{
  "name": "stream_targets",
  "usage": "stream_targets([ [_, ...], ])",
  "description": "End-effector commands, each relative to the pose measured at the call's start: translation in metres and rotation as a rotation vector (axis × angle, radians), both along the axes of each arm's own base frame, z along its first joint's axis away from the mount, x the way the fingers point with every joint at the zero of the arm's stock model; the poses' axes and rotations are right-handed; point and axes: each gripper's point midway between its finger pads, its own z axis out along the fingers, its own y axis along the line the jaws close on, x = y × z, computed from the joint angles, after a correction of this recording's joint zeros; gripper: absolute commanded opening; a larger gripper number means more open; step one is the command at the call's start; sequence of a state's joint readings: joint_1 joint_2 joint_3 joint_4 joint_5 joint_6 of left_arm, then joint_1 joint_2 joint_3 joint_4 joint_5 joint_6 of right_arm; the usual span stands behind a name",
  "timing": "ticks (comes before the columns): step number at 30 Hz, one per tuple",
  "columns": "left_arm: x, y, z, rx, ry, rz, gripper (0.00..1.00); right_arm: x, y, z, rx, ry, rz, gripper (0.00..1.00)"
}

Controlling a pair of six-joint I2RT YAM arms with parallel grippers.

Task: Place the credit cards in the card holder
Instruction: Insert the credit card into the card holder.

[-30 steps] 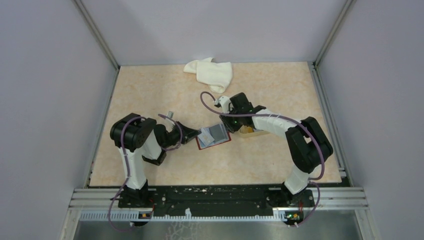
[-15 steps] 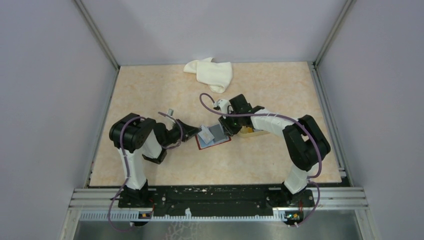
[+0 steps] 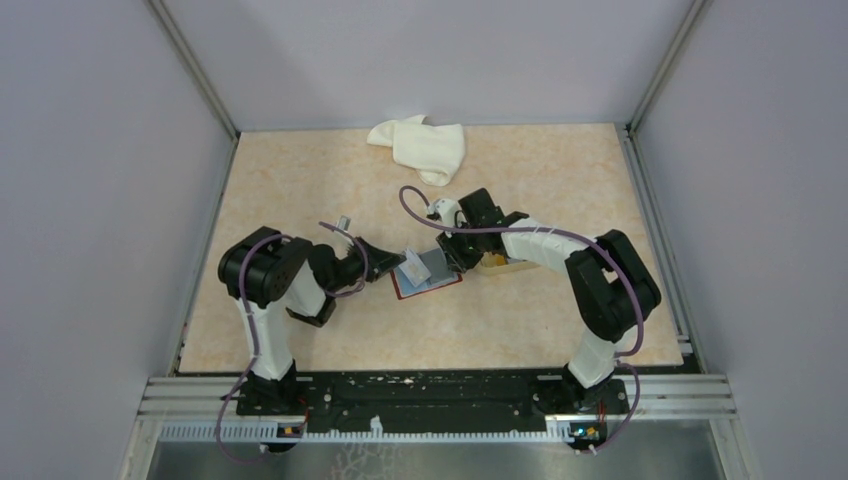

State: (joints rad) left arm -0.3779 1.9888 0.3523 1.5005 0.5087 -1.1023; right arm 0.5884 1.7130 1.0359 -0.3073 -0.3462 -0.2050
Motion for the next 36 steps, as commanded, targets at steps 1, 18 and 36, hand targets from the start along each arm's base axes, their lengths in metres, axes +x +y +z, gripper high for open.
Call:
stream_targets([
  [1, 0.001, 0.001, 0.009, 0.004, -0.032, 0.017, 0.0, 0.005, 0.015, 0.012, 0.038, -0.019, 0.017, 0.26],
  [18, -0.002, 0.002, -0.018, 0.042, 0.099, 0.021, 0.0, 0.006, 0.015, 0.011, 0.032, -0.016, 0.013, 0.26],
  [36, -0.002, -0.009, -0.033, 0.071, 0.178, -0.026, 0.0, 0.009, 0.008, -0.006, -0.032, 0.003, -0.008, 0.26],
])
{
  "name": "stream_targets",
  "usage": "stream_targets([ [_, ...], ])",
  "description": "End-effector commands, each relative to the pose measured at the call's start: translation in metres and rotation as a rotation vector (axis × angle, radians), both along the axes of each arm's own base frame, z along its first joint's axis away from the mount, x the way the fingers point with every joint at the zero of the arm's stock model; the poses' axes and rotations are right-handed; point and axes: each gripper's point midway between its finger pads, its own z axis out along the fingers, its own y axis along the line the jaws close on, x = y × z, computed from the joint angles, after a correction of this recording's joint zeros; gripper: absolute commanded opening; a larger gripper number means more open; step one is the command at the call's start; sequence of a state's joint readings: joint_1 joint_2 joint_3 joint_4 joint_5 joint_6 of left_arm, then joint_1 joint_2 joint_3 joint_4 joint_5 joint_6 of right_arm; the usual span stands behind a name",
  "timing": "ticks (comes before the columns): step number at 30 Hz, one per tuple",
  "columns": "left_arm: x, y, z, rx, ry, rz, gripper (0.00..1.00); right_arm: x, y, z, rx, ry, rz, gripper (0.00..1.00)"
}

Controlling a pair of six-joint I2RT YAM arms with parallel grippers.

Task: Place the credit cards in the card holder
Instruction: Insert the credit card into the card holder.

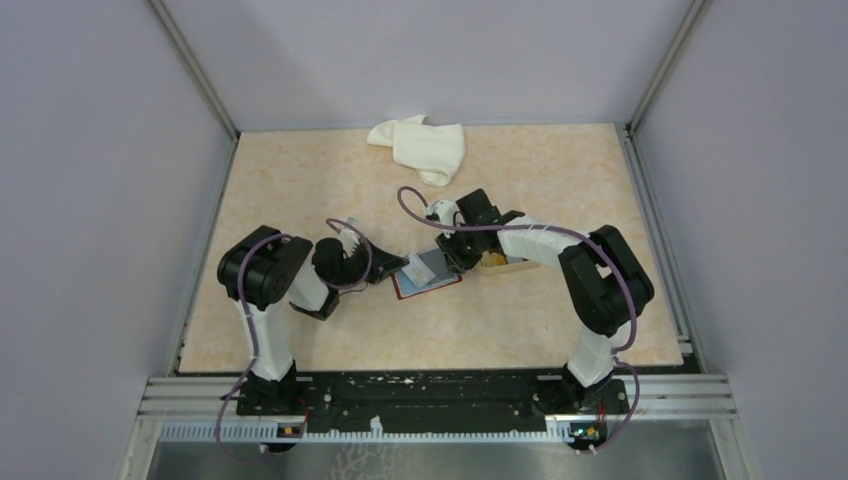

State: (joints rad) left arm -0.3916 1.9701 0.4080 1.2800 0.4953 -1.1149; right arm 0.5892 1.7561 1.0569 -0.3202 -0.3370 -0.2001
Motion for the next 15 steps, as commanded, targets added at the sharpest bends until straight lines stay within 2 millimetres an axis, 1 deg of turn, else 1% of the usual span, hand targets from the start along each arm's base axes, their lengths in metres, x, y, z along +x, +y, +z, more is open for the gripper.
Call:
stream_targets([
  [1, -0.0053, -0.004, -0.0104, 0.022, 0.036, -0.034, 0.0, 0.0074, 0.0085, 0.0049, -0.006, -0.026, 0.001, 0.26],
  [15, -0.0105, -0.0128, -0.0201, 0.037, 0.08, -0.107, 0.0, 0.0071, 0.0089, 0.0066, -0.003, -0.027, 0.001, 0.26],
])
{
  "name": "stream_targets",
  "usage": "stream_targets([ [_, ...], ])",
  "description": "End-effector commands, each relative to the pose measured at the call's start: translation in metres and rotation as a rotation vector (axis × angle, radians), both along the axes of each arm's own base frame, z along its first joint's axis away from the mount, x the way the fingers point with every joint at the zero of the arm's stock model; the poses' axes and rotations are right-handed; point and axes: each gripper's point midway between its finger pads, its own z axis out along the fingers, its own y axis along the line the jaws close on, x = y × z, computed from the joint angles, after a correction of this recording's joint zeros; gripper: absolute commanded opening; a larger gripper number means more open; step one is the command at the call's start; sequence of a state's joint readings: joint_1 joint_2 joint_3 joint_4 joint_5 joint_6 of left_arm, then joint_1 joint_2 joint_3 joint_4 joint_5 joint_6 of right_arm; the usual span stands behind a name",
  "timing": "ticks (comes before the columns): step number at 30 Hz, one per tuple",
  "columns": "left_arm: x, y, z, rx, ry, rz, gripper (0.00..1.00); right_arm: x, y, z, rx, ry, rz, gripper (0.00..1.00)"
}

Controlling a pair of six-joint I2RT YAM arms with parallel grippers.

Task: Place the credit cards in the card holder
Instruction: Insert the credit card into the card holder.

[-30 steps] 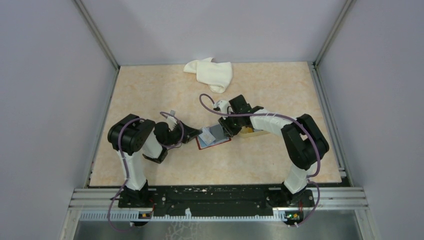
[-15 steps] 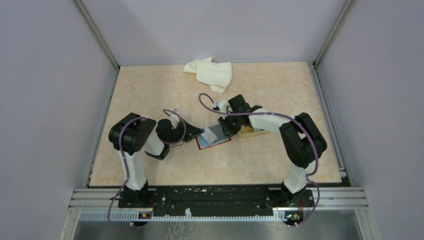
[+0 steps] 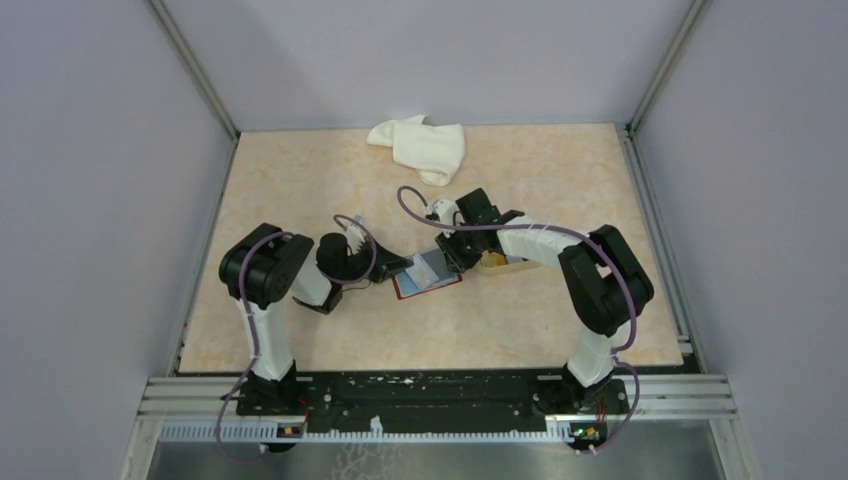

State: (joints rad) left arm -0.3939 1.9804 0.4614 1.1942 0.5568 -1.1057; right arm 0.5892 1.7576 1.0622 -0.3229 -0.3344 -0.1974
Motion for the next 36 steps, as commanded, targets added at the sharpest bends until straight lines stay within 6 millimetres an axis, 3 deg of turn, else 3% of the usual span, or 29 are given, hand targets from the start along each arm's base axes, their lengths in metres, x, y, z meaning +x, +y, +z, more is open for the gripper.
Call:
stream_targets([
  [1, -0.01, -0.004, -0.016, 0.034, 0.043, -0.046, 0.0, 0.006, 0.009, 0.006, -0.001, -0.028, 0.005, 0.26],
  [36, -0.006, -0.021, -0.032, 0.061, 0.124, -0.132, 0.0, 0.004, 0.013, 0.012, 0.013, -0.033, 0.018, 0.27],
])
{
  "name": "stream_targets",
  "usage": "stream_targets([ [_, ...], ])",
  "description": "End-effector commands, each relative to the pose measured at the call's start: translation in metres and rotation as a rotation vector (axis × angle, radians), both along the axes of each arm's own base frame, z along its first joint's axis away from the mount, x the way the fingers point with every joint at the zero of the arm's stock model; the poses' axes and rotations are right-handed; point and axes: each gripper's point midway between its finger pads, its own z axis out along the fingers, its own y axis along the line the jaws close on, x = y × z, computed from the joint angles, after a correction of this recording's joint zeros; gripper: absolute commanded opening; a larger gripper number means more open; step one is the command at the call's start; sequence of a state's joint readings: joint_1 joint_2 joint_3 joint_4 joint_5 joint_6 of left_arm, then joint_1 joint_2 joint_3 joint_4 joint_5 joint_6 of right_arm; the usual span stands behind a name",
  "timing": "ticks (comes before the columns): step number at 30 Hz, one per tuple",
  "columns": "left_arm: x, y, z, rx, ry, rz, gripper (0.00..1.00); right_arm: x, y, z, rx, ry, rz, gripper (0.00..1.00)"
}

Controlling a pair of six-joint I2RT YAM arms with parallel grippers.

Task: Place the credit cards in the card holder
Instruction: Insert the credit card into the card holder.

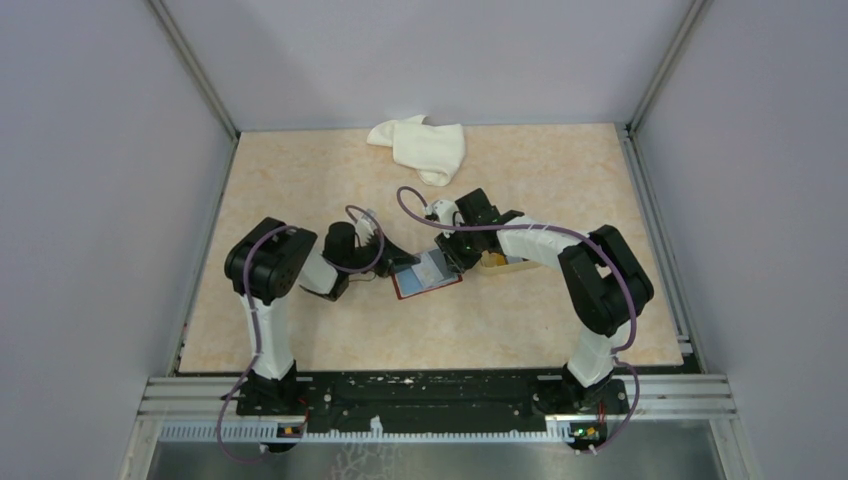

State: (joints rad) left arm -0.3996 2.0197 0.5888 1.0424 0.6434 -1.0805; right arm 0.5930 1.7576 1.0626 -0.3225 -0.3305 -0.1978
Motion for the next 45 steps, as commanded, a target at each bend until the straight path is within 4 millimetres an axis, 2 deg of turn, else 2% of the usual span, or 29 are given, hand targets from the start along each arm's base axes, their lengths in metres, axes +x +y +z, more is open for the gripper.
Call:
stream_targets([
  [1, -0.014, -0.004, -0.027, 0.053, 0.074, -0.041, 0.0, 0.004, 0.013, 0.014, 0.019, -0.033, 0.017, 0.27],
  [7, -0.014, -0.005, -0.027, 0.051, 0.073, -0.046, 0.09, 0.007, 0.014, 0.031, 0.042, -0.077, 0.031, 0.32],
  [13, -0.014, -0.005, -0.029, 0.051, 0.071, -0.049, 0.23, 0.004, 0.019, 0.071, 0.119, -0.178, 0.102, 0.35],
  [17, -0.014, -0.005, -0.029, 0.053, 0.065, -0.054, 0.28, -0.017, 0.03, 0.1, 0.223, -0.217, 0.252, 0.35],
  [20, -0.015, -0.005, -0.03, 0.055, 0.062, -0.057, 0.31, -0.042, 0.043, 0.121, 0.328, -0.232, 0.402, 0.35],
  [22, -0.014, -0.006, -0.03, 0.055, 0.059, -0.059, 0.32, -0.063, 0.052, 0.128, 0.372, -0.275, 0.568, 0.35],
  [25, -0.014, -0.006, -0.031, 0.053, 0.057, -0.06, 0.33, -0.096, 0.058, 0.121, 0.385, -0.414, 0.915, 0.32],
  [27, -0.014, -0.005, -0.032, 0.054, 0.057, -0.058, 0.34, -0.097, 0.064, 0.113, 0.35, -0.5, 1.011, 0.21],
  [31, -0.014, -0.005, -0.032, 0.052, 0.053, -0.059, 0.34, -0.075, 0.09, 0.094, 0.21, -0.563, 0.977, 0.01],
  [35, -0.014, -0.006, -0.032, 0.051, 0.052, -0.062, 0.34, -0.05, 0.107, 0.069, 0.001, -0.59, 0.855, 0.0],
  [39, -0.014, -0.005, -0.032, 0.049, 0.046, -0.061, 0.34, -0.036, 0.115, 0.054, -0.075, -0.624, 0.732, 0.0],
  [45, -0.015, -0.006, -0.032, 0.047, 0.045, -0.065, 0.34, -0.013, 0.116, 0.041, -0.153, -0.677, 0.549, 0.0],
])
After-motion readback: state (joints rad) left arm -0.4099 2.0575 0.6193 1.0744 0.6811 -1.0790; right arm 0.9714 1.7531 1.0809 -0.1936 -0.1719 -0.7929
